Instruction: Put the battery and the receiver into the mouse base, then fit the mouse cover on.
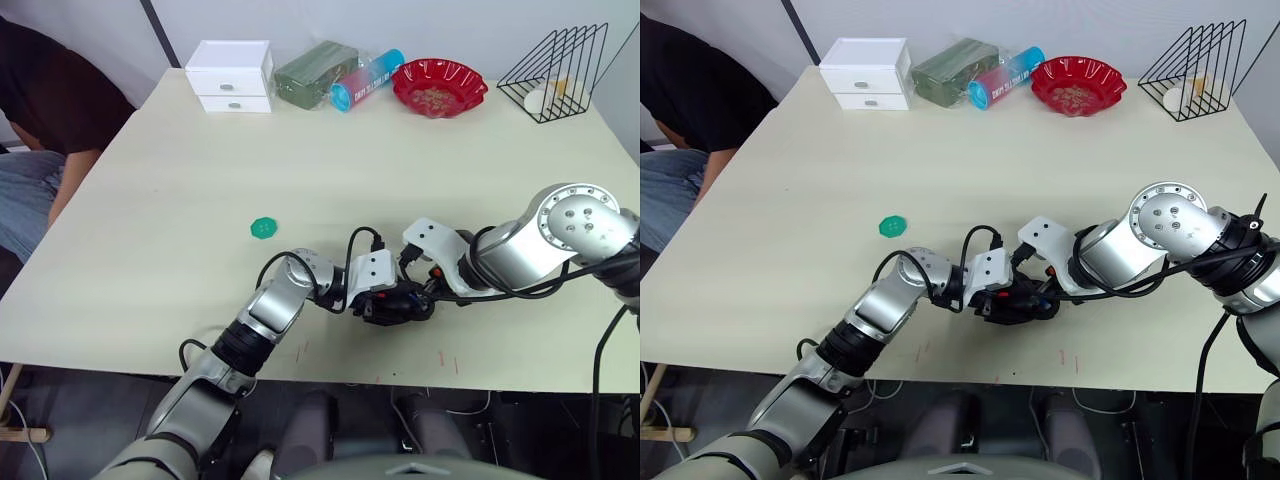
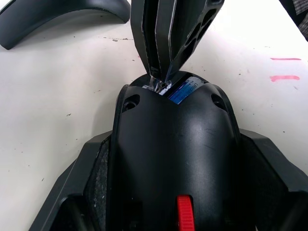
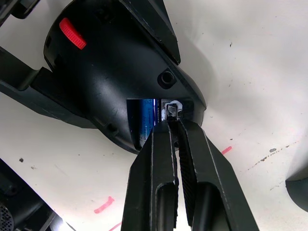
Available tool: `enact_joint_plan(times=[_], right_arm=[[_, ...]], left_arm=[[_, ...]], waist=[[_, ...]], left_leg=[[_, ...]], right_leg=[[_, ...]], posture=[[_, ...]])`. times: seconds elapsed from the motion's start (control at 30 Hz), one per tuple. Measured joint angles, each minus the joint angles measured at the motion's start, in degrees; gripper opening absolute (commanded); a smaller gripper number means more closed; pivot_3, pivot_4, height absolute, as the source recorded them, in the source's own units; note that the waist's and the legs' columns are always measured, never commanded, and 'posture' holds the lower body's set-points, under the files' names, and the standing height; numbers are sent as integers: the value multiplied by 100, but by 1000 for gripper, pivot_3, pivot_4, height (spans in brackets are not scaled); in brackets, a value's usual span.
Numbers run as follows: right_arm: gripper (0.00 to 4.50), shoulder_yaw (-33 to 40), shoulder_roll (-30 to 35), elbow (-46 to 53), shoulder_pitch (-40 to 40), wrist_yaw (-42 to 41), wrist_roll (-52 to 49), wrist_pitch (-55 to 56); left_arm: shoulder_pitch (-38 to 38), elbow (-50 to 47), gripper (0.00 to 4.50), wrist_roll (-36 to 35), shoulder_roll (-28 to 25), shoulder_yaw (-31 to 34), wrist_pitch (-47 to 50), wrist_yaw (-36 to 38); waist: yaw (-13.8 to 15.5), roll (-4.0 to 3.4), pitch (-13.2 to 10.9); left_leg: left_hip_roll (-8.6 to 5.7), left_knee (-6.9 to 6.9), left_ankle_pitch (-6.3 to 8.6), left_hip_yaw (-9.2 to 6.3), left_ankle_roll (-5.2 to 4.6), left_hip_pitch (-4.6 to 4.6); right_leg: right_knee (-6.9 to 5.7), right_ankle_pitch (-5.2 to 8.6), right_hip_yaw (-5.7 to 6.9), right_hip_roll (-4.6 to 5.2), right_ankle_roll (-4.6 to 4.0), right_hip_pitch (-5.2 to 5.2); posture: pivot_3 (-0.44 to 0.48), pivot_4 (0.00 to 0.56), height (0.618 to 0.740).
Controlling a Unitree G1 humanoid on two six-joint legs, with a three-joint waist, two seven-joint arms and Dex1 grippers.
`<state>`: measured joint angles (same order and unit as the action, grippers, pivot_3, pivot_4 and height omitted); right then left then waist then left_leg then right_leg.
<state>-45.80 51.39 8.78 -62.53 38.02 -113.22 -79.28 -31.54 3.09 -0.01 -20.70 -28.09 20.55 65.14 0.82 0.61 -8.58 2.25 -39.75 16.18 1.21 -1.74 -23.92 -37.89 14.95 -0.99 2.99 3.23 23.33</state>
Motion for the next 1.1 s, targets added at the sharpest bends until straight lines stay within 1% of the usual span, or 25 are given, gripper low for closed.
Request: enact_joint_plan(times=[0.27,1.1], right_arm=[[0,16,-128,-103,-3,135,-1,-7],[0,12,-483,-635,-212,129,-1,-317]], left_arm=[[0,28,2964,0,-16,7,-13,-1],[17,33,2964,-6,-29,46,-66,15]], waist=[[-17,7,6],[-89,12,11]], left_leg=[[1,1,0,1,0,7],[3,7,-1,0,-1,12]], right_leg=[[0,2,-1,-1,-4,-2],[0,2,-2,-1,-5,-2]], posture=[[0,150,740],[0,150,740]])
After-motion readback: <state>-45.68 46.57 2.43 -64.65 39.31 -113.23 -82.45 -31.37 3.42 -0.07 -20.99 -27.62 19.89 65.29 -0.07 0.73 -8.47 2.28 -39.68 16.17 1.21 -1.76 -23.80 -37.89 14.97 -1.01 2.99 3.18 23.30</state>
